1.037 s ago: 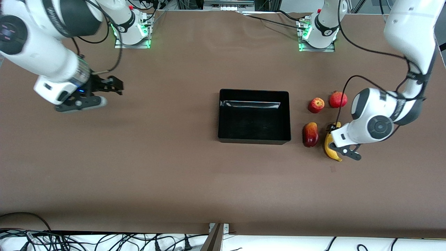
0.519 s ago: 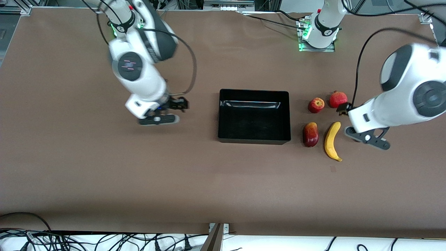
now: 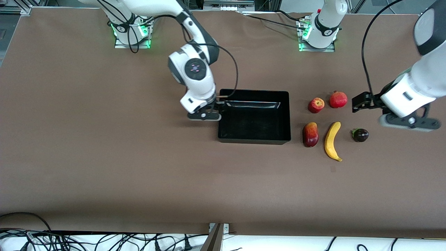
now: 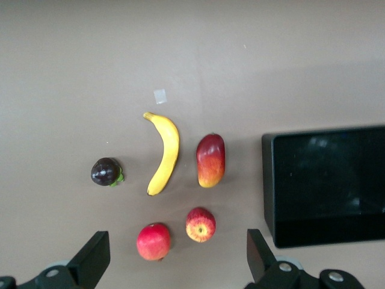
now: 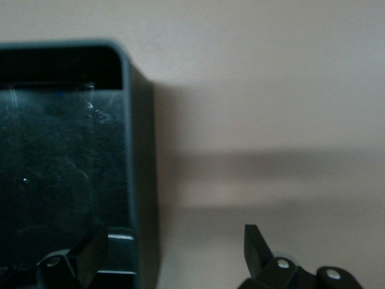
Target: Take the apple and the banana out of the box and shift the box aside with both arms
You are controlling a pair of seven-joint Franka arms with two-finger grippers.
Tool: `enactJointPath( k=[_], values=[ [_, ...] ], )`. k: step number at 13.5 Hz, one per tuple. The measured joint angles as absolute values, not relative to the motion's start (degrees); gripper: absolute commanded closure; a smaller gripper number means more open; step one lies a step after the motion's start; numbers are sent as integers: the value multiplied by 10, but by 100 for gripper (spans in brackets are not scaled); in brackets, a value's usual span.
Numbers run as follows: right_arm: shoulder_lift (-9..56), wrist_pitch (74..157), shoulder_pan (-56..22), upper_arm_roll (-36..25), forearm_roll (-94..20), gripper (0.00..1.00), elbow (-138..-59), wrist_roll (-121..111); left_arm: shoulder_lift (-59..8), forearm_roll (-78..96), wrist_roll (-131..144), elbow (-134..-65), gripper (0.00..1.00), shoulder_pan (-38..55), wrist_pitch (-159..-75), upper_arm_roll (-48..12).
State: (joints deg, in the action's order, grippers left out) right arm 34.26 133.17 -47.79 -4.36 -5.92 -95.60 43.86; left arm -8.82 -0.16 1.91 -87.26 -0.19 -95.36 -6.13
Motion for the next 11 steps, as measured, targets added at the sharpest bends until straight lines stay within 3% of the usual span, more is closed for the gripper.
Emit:
enactJointPath(
  k=[1, 4, 5, 11],
  values=[
    [355, 1340, -488, -44, -59, 7, -952, 449, -57, 1, 21, -923, 0, 13, -989, -43],
    [379, 1364, -498, -44, -59, 84, -946, 454, -5, 1, 25, -1009, 0, 41, -1033, -19],
    [383, 1367, -498, -45, -59, 100, -945, 454, -2, 1, 29, -1013, 0, 43, -1036, -18],
    [385, 1369, -497, -53, -59, 100, -937, 453, -2, 1, 30, -1016, 0, 47, -1037, -18]
  ],
)
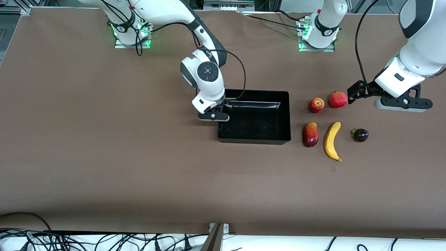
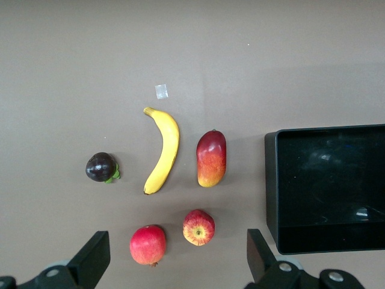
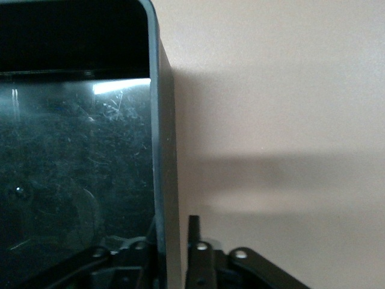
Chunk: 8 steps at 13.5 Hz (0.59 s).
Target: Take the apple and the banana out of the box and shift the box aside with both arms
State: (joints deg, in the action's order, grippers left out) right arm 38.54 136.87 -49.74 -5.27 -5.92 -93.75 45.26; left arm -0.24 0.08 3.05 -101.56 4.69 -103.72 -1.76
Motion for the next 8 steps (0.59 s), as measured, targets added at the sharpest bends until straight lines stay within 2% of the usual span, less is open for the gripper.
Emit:
enactJointPath(
  k=[4, 8],
  values=[
    [382, 1363, -491, -59, -59, 100, -934, 447, -2, 1, 31, -1013, 0, 49, -1035, -18],
    [337, 1270, -442, -67, -59, 100, -923, 369, -2, 1, 33, -1010, 0, 53, -1024, -18]
  ],
)
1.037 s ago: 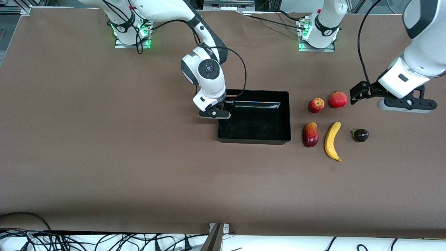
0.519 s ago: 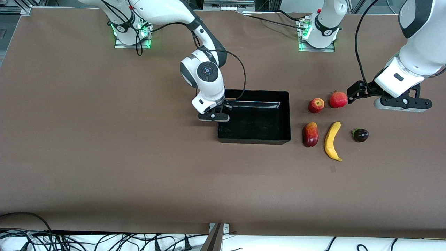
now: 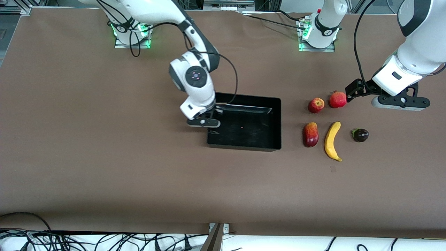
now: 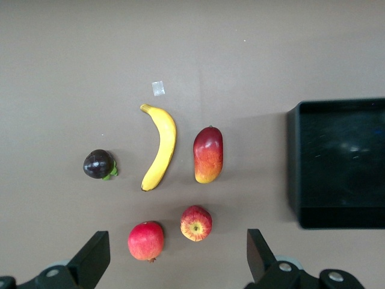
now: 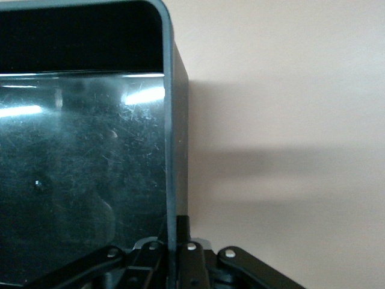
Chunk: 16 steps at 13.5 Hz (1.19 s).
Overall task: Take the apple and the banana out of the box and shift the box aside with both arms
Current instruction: 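Drag the black box across the table toward the right arm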
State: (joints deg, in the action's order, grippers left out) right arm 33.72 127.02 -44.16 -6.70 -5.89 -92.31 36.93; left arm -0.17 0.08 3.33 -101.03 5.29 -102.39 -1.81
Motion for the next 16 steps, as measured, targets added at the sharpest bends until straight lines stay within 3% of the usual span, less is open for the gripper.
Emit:
enactJointPath(
  k=[5, 8, 12, 16],
  values=[
    [253, 1145, -332, -93, -59, 100, -934, 205, -2, 1, 34, -1010, 0, 53, -1017, -18],
    [226, 1135, -311, -173, -66, 100, -977, 78, -1, 1, 34, -1010, 0, 53, -1014, -18],
    [222, 1201, -293, -296, -148, 100, -1077, -142, -1, 1, 34, -1010, 0, 53, -1013, -18],
    [222, 1290, -270, -307, -160, 100, -1164, -208, -1, 1, 34, -1009, 0, 53, -1010, -18]
  ],
)
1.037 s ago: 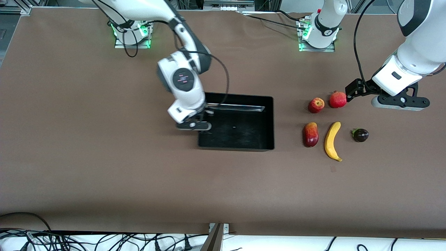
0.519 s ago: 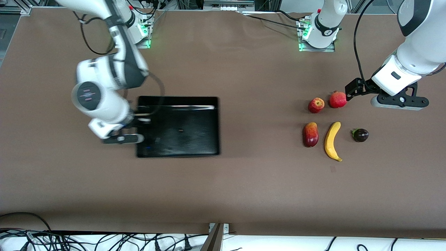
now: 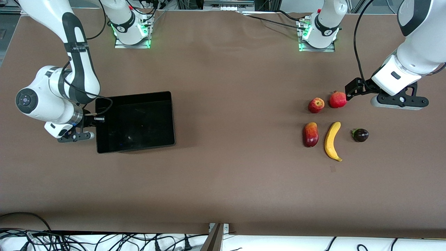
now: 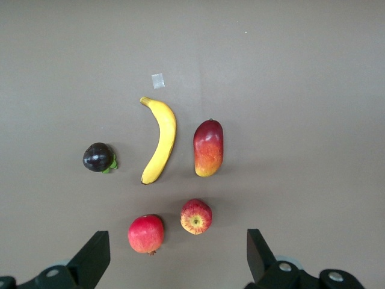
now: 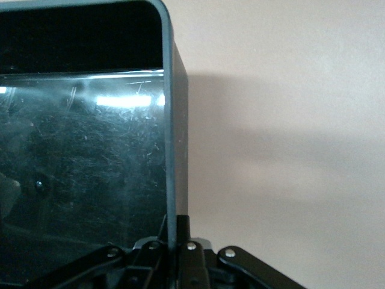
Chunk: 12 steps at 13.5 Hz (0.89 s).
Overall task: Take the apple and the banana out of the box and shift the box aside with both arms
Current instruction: 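Drag the black box across the table toward the right arm, then open the right gripper and lift it off the box rim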
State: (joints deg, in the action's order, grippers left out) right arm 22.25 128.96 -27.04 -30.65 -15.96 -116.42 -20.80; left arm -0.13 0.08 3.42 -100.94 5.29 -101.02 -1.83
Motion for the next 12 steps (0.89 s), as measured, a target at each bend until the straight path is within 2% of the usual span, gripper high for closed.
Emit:
enactJointPath(
  k=[3, 10, 11, 12],
  values=[
    [223, 1333, -271, -306, -160, 100, -1184, -209, -1, 1, 34, -1009, 0, 53, -1010, -18],
    [232, 1367, -271, -306, -167, 100, -1193, -210, -1, 1, 34, -1009, 0, 53, -1009, -18],
    [234, 1372, -271, -306, -168, 69, -1197, -210, -1, 1, 34, -1009, 0, 53, -1009, -18],
    [235, 1374, -271, -306, -170, 27, -1200, -210, -1, 1, 34, -1009, 0, 53, -1009, -18]
  ],
)
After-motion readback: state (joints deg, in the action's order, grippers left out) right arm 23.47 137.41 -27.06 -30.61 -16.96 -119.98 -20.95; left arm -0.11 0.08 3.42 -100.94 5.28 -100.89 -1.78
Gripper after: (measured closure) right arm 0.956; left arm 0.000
